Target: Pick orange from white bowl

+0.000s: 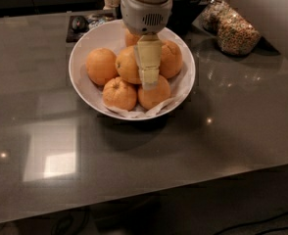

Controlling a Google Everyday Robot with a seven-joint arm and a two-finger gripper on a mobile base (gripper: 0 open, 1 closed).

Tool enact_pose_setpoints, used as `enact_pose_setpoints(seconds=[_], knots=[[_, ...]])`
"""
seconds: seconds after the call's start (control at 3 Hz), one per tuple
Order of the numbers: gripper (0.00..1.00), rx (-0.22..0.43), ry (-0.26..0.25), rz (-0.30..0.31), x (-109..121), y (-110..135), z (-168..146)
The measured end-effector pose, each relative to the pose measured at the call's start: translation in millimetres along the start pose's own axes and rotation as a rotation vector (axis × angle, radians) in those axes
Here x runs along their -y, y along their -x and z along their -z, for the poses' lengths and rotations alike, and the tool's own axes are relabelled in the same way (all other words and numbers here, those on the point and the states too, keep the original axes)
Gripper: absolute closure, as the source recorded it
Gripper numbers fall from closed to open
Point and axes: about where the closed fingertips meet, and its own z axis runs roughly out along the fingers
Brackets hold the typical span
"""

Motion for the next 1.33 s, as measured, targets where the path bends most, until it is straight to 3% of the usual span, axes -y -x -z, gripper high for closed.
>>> enact_pose_setpoints(seconds=[0.33, 0.67, 1.33], knots=[[0.19, -0.003, 0.014, 0.024, 1.3, 4.8, -3.4], [0.27, -0.003, 0.014, 0.024, 1.3, 4.9, -3.4], [0.29, 0.002, 0.03, 0.042, 1.1, 6.3, -8.5]])
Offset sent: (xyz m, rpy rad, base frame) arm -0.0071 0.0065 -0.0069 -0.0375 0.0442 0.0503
